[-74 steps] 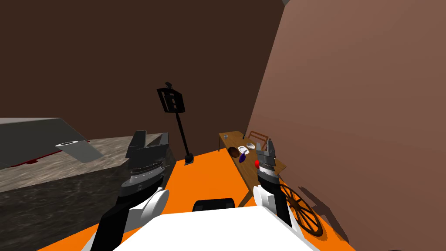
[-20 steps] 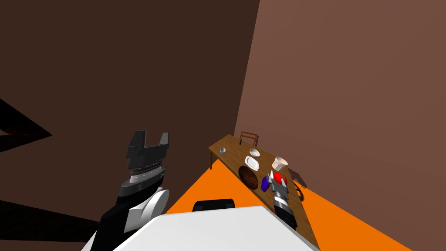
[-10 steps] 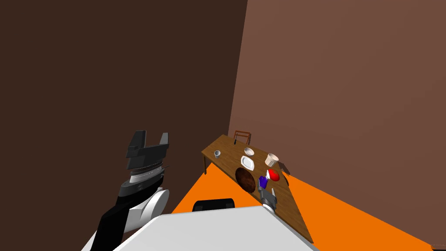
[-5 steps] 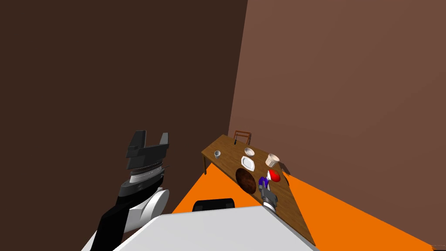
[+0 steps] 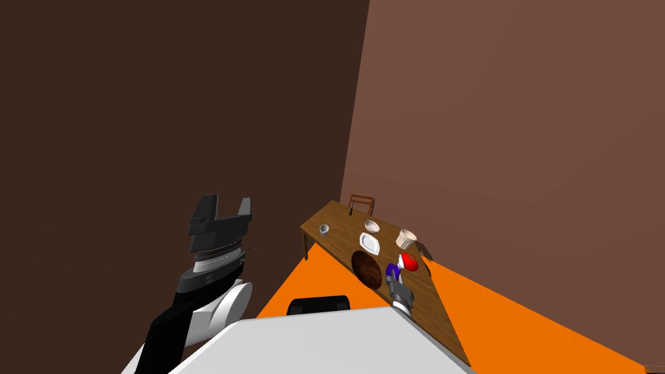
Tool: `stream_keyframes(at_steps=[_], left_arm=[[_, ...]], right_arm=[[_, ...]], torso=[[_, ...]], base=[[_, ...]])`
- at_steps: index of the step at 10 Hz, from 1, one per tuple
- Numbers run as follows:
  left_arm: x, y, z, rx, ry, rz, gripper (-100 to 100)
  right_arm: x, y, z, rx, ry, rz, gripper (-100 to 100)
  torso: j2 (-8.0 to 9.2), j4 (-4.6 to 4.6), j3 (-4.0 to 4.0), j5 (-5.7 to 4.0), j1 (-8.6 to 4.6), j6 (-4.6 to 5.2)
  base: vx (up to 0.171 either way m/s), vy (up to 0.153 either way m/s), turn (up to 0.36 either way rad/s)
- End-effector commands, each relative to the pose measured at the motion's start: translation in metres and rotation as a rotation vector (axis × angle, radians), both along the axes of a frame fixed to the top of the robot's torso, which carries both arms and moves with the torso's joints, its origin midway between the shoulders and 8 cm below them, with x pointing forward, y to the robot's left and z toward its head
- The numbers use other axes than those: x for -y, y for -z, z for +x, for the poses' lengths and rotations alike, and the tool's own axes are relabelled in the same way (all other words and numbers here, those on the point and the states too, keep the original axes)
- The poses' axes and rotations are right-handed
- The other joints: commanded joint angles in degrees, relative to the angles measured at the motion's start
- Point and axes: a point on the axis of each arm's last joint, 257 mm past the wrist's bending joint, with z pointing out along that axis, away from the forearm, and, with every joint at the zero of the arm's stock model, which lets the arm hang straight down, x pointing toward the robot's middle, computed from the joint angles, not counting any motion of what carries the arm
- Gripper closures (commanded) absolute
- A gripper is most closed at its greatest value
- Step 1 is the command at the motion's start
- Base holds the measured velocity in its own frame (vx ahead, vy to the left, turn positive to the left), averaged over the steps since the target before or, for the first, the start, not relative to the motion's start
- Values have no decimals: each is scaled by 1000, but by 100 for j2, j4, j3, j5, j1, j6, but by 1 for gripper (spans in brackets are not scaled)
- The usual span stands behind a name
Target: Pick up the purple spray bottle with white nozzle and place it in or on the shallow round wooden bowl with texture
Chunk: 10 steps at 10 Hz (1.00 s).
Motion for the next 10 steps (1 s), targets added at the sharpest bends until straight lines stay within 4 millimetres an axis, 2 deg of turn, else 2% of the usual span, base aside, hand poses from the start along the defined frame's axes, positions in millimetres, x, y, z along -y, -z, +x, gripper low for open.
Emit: stream_keyframes(at_steps=[1,2,6,8,9,10], left_arm=[[0,0,0,0,0,0,0],[0,0,0,0,0,0,0],[0,0,0,0,0,0,0],[0,0,0,0,0,0,0],[0,0,0,0,0,0,0],[0,0,0,0,0,0,0]], right_arm=[[0,0,0,0,0,0,0],[14,-9,4,3,-3,-28,100],[52,-36,20,19,-3,-92,100],[65,-47,29,29,3,-105,100],[65,-47,29,29,3,-105,100],[74,-55,38,38,11,-106,100]], torso=[[0,0,0,0,0,0],[0,0,0,0,0,0],[19,4,11,15,33,0],[22,4,13,22,52,1],[24,5,14,22,48,1],[20,5,12,19,38,1]], base=[[0,0,0],[-20,35,11],[-50,74,4],[-60,97,-11],[-43,48,-3],[-50,72,-16]])
